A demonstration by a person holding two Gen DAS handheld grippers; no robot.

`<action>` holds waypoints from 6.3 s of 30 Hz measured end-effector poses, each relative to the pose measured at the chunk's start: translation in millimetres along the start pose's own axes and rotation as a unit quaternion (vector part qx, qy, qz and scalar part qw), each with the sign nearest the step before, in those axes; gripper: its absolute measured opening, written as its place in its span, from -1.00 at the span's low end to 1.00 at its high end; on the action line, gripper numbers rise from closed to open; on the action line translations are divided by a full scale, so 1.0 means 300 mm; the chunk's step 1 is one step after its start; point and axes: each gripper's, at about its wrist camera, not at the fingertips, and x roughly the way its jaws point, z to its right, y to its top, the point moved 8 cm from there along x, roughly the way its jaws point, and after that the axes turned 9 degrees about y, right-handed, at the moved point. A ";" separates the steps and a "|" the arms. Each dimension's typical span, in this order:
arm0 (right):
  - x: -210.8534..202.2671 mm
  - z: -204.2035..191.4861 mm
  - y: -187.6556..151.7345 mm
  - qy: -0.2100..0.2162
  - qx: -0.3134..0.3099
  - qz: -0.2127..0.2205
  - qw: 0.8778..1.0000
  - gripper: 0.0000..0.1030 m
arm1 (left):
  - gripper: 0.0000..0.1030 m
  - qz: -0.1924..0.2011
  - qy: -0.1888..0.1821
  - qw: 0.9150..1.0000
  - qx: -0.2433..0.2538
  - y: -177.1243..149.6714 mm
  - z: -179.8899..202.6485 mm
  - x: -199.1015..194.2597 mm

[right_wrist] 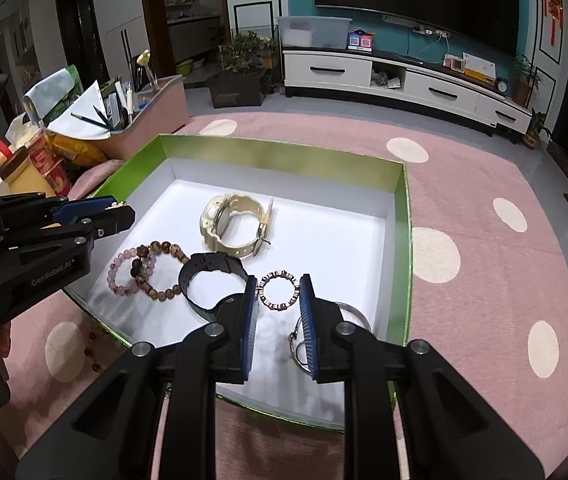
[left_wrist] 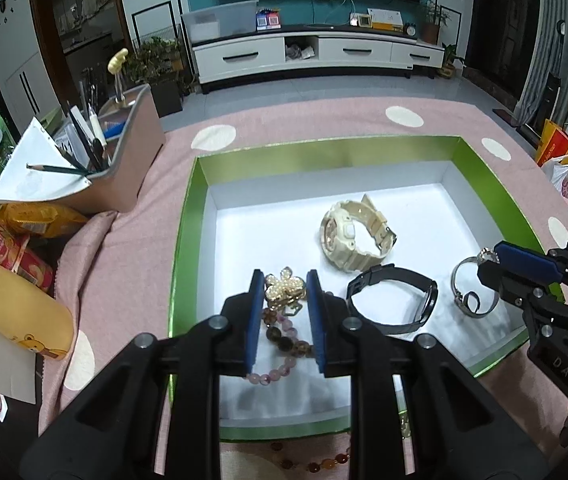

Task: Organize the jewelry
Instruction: 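Lower the ring and brooch into the box and open both tools, then withdraw both tools toward the red bead bracelet and green jade pendant, then grasp the red bead bracelet with the left tool while the right tool grasps the jade pendant, then lift and carry the bracelet and pendant with both tools over the green box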

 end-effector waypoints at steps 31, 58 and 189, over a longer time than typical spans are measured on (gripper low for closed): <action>0.051 0.017 -0.015 -0.005 0.009 -0.020 1.000 -0.46 | -0.18 -0.024 0.003 1.000 -0.002 -0.026 -0.001 0.058; -0.258 0.037 -0.064 -0.018 0.045 0.077 0.996 0.59 | 0.93 0.041 -0.008 0.998 -0.051 -0.076 -0.102 -0.197; -0.206 -0.222 -0.192 0.040 -0.017 0.064 0.997 -0.87 | -0.86 0.029 -0.021 0.999 -0.034 -0.269 -0.056 -0.233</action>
